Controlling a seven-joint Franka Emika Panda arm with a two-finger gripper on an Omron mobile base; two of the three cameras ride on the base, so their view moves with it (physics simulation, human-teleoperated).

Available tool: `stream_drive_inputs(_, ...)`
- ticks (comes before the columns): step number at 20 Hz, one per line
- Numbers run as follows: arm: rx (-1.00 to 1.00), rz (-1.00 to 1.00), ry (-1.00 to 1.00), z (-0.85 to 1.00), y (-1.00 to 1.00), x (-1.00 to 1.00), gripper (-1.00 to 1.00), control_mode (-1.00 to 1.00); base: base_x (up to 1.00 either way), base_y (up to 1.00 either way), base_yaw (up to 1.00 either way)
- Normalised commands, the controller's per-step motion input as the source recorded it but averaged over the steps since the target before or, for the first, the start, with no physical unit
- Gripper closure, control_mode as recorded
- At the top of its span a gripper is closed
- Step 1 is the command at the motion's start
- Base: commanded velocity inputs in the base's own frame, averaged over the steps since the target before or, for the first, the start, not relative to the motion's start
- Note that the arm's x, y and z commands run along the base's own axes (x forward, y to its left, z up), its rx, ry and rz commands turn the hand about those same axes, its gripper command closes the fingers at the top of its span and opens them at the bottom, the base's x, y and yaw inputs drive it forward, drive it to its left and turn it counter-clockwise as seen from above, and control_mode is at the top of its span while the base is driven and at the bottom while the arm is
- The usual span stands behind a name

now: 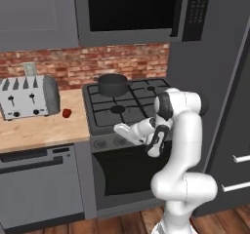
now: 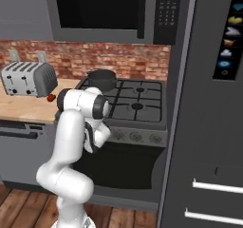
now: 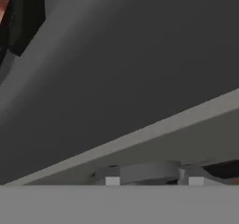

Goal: Turn on the burner for the pot on the stove. Wait thirty seconds for the pot to heat up. Then add the bell pepper to the pot.

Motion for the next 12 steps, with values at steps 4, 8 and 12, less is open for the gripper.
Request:
stream_drive_inputs(4,0.74,0.13,0.01,-1.0,1.0,-0.26,1.0,-1.0,0.0,0.0,0.0)
stream_drive_inputs(8,0.69,0.11,0.0,-1.0,1.0,-0.25,1.0,-1.0,0.0,0.0,0.0)
stream_drive_inputs(12,0.66,0.1,0.0,-1.0,1.0,-0.28,1.0,-1.0,0.0,0.0,0.0)
